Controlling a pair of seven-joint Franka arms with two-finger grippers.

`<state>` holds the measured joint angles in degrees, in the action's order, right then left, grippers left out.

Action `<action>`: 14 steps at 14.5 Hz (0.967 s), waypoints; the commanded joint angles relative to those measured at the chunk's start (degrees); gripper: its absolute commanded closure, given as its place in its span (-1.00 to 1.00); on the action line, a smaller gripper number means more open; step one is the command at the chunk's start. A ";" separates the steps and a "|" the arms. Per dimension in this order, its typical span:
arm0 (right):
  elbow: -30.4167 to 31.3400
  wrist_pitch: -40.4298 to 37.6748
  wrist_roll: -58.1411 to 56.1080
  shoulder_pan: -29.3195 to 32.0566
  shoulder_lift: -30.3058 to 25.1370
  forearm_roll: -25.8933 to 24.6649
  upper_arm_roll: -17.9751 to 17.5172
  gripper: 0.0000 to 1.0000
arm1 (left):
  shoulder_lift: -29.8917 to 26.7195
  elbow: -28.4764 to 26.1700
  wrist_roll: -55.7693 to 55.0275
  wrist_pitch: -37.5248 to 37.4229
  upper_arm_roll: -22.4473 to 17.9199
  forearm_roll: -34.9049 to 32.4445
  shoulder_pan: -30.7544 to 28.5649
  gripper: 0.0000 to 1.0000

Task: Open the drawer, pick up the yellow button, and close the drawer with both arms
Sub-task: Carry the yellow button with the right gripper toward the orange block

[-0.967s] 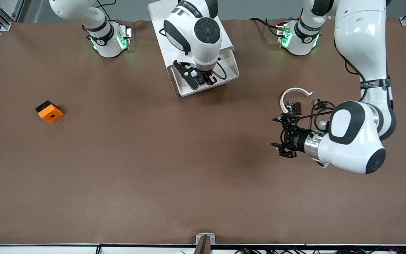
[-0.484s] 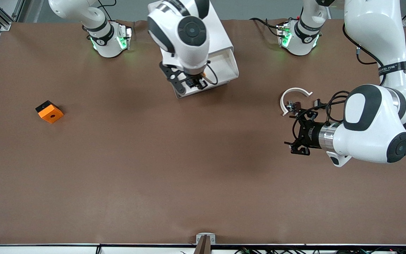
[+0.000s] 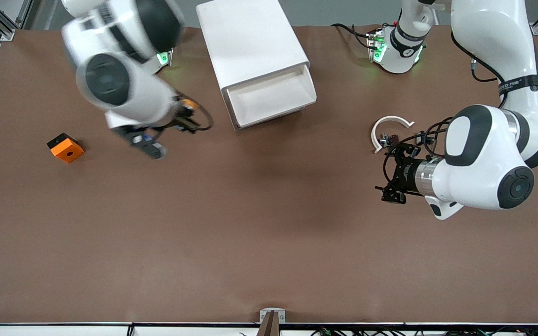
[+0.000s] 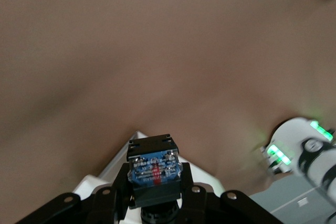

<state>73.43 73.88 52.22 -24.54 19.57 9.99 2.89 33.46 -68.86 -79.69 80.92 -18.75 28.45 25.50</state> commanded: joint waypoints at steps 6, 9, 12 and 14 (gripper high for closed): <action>13.72 9.04 -37.49 16.60 -3.30 -12.27 -1.22 0.44 | -5.33 -1.19 15.34 1.69 0.03 -6.47 2.97 -1.00; 25.49 24.77 -49.46 23.29 -5.06 -12.45 -1.13 0.43 | -6.47 -1.54 22.62 2.75 0.20 -7.78 3.84 -1.00; 33.32 36.47 -54.67 26.91 -5.06 -12.45 -1.13 0.43 | -7.00 -1.89 31.67 3.27 0.55 -11.48 5.17 -1.00; 37.99 43.16 -54.86 27.97 -5.07 -12.97 -1.13 0.43 | -7.00 -2.33 36.60 4.59 0.90 -11.48 6.14 -1.00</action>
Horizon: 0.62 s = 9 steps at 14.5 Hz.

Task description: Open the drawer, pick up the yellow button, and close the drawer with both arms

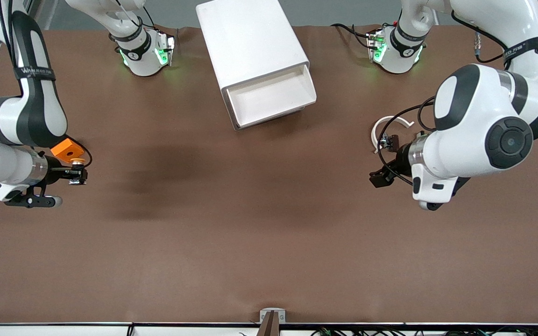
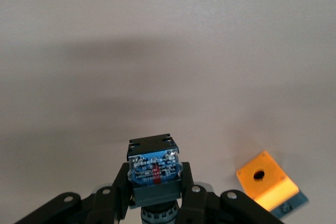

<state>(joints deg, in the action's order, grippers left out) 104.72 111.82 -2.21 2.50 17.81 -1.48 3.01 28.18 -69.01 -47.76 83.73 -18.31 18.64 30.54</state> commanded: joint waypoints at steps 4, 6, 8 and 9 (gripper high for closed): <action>13.13 15.51 -0.43 2.51 -3.13 -4.49 -1.08 0.43 | -1.73 -4.64 9.34 6.08 2.66 -1.68 2.06 -1.00; 16.29 19.65 -0.43 3.56 -2.87 -5.12 -1.08 0.43 | -1.64 -6.31 10.40 7.67 4.77 -1.77 2.50 -1.00; 19.37 23.25 -0.25 4.09 -2.87 -5.12 -1.08 0.43 | -1.81 -8.59 10.41 9.60 7.23 -2.38 2.51 -1.00; 20.43 24.23 0.19 4.18 -2.87 -5.12 -1.08 0.42 | -2.60 -10.08 10.41 10.13 8.98 -3.43 2.68 -1.00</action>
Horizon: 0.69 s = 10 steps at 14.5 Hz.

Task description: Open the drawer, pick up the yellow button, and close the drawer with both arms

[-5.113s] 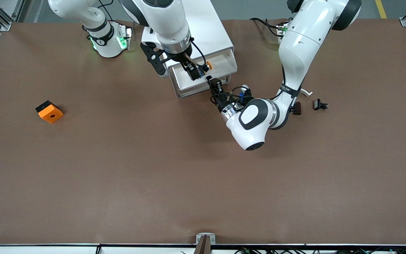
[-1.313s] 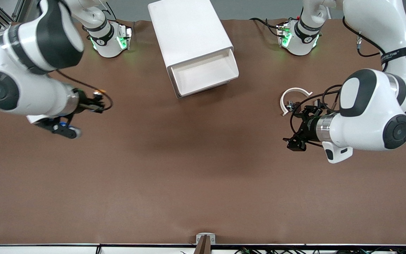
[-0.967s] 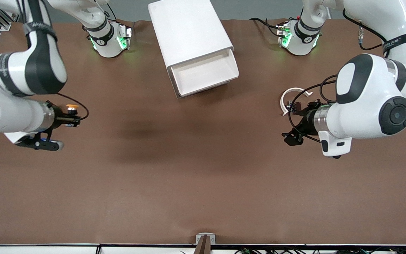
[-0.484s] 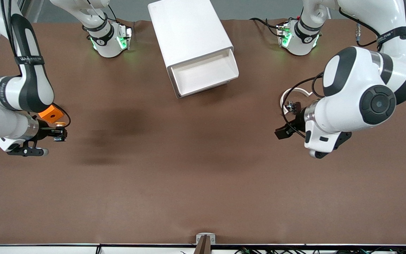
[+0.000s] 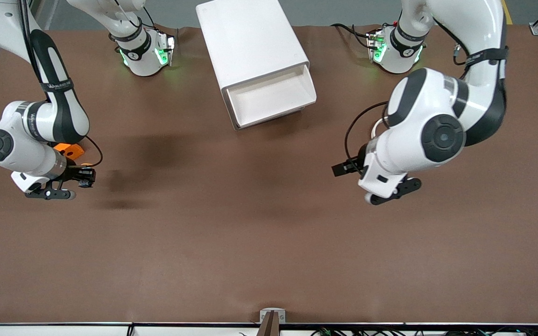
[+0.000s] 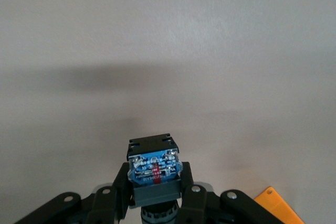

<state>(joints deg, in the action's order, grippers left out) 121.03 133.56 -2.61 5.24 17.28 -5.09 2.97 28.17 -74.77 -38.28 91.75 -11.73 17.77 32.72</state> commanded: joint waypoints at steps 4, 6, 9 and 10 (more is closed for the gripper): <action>7.02 5.38 1.55 3.10 -2.25 -1.50 -1.04 0.41 | -10.83 -21.68 0.93 14.21 8.38 -3.18 0.51 -1.00; 7.82 7.84 1.55 3.89 -1.73 -1.50 -0.95 0.41 | -13.75 -27.95 0.93 17.93 11.19 -3.18 0.51 -1.00; 9.49 12.75 3.65 4.34 0.20 -1.50 -0.95 0.35 | -13.58 -31.73 0.05 21.09 15.15 -3.27 0.94 -1.00; 10.19 14.16 3.84 4.34 0.91 -1.50 -0.95 0.35 | -13.59 -32.88 0.05 22.58 15.86 -3.27 1.21 -1.00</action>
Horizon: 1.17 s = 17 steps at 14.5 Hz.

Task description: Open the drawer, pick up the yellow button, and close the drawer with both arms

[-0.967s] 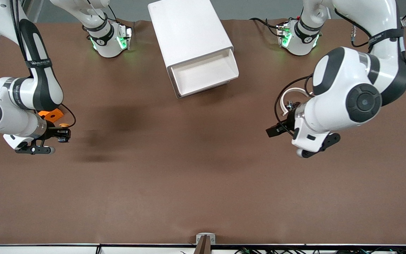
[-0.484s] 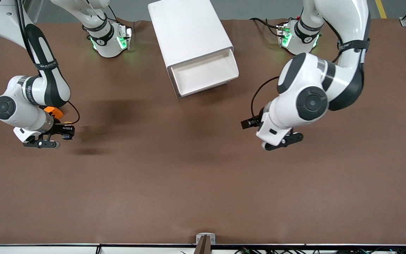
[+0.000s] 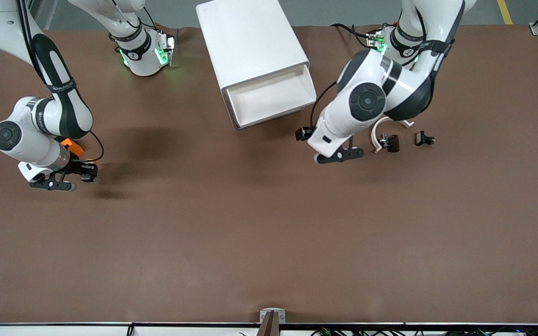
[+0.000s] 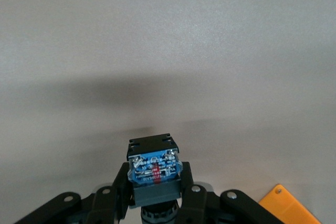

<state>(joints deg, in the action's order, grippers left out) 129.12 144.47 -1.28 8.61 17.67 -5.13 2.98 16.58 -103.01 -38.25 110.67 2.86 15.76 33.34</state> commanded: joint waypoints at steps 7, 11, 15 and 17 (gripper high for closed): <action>2.81 4.86 2.42 0.80 2.72 -1.55 -0.87 0.30 | 0.03 -5.63 -4.99 5.78 4.87 -0.99 5.94 -1.00; 2.20 4.51 2.42 0.71 2.72 -1.55 -0.87 -1.00 | 0.82 -5.63 -6.22 5.78 5.13 -0.38 8.93 -1.00; -0.43 3.11 1.90 0.71 1.32 -1.55 -1.05 -1.00 | 1.88 -5.54 -7.36 5.87 7.06 2.26 10.34 -1.00; -2.28 -0.83 1.98 0.45 -1.39 -1.55 -1.31 -1.00 | 1.88 -5.45 -7.45 5.87 8.38 2.87 10.34 -1.00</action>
<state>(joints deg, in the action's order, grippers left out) 128.11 147.71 -0.37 8.60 19.82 -5.13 2.59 18.44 -108.30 -45.24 115.98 9.73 17.05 43.40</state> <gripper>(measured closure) 0.000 0.000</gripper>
